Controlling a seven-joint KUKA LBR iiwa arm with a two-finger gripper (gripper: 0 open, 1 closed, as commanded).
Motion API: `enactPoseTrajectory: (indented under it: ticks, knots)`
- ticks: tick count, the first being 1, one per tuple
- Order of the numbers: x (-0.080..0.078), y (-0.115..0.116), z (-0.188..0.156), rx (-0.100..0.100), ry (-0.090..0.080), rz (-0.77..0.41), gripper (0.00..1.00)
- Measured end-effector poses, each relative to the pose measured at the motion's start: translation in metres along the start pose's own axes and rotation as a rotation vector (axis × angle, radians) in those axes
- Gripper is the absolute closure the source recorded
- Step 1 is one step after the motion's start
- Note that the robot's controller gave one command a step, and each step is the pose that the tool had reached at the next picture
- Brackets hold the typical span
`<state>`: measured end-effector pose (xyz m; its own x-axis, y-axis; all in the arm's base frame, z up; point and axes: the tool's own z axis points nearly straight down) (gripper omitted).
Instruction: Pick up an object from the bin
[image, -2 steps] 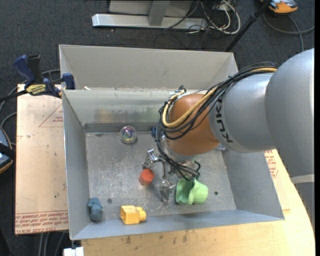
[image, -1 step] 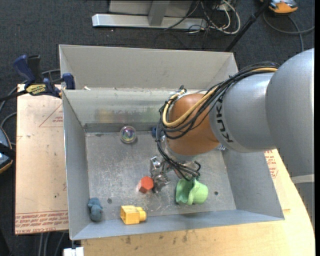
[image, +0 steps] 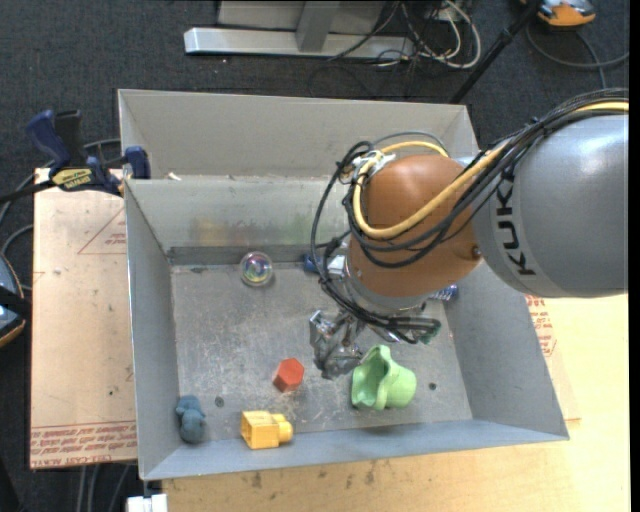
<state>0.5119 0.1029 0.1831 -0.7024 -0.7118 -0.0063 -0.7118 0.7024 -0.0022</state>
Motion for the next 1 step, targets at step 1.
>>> enactPoseTrajectory:
  ticks: [1]
  knots:
    - [0.0008, 0.0, 0.0019, -0.003, 0.003, 0.002, 0.0]
